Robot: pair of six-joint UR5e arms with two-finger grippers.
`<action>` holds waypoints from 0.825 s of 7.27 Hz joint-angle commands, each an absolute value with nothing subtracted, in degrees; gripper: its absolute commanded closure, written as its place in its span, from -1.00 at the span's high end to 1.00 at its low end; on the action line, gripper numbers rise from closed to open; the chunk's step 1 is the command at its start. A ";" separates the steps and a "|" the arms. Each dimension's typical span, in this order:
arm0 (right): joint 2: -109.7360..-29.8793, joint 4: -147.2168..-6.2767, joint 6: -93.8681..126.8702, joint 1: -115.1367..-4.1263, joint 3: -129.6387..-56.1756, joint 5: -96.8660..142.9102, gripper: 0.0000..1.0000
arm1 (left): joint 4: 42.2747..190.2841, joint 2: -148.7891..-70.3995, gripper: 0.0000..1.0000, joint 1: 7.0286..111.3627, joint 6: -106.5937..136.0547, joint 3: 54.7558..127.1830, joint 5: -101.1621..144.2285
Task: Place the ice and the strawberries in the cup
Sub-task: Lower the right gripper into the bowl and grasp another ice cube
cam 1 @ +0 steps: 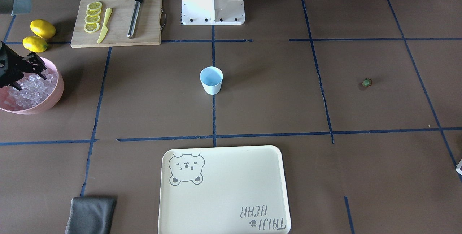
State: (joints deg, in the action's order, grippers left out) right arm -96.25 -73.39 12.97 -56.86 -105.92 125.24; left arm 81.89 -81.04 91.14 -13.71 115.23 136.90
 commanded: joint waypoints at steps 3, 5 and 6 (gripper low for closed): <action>-96.33 -73.48 12.92 -56.51 -105.82 125.24 0.49 | 81.83 -81.04 1.00 91.14 -13.71 115.22 137.02; -96.42 -73.91 13.01 -56.51 -105.82 125.33 -0.51 | 81.83 -81.04 1.00 91.06 -13.71 115.22 137.02; -96.42 -73.92 12.92 -56.51 -105.82 125.33 -0.90 | 81.83 -81.04 1.00 91.14 -13.71 115.22 137.02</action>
